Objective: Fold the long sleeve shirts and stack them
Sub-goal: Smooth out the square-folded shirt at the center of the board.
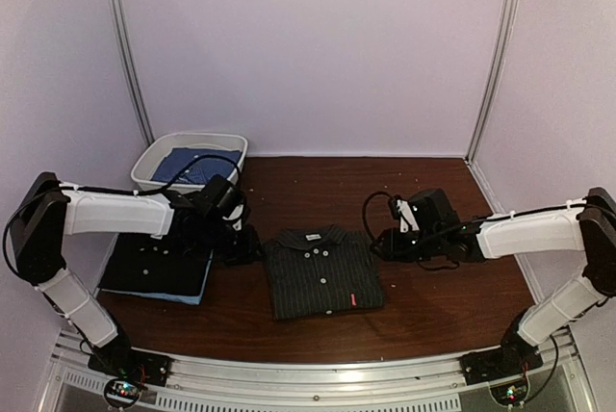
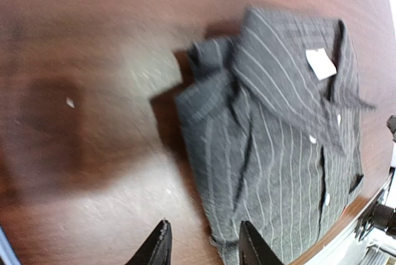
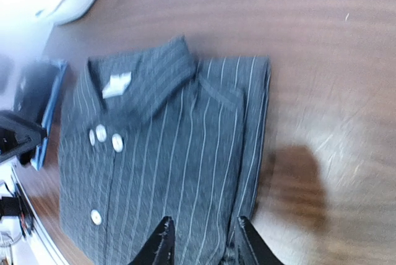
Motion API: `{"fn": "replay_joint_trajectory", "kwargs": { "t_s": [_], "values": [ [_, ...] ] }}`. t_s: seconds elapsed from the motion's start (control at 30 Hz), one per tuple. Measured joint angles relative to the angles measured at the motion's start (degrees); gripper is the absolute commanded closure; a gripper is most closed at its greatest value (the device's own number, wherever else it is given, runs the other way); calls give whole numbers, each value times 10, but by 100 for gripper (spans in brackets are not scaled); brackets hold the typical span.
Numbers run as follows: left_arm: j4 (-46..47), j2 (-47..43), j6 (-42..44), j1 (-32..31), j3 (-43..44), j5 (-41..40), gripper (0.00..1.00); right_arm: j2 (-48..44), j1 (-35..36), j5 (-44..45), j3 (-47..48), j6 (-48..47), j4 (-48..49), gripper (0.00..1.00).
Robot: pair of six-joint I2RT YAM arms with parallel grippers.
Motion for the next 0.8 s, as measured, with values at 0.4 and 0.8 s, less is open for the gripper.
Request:
{"fn": "replay_joint_trajectory", "kwargs": {
  "t_s": [0.4, 0.8],
  "values": [
    [35, 34, 28, 40, 9, 14, 63, 111, -41, -14, 92, -28, 24, 67],
    [73, 93, 34, 40, 45, 36, 69, 188, -41, -45, 138, -39, 35, 67]
  ]
}}
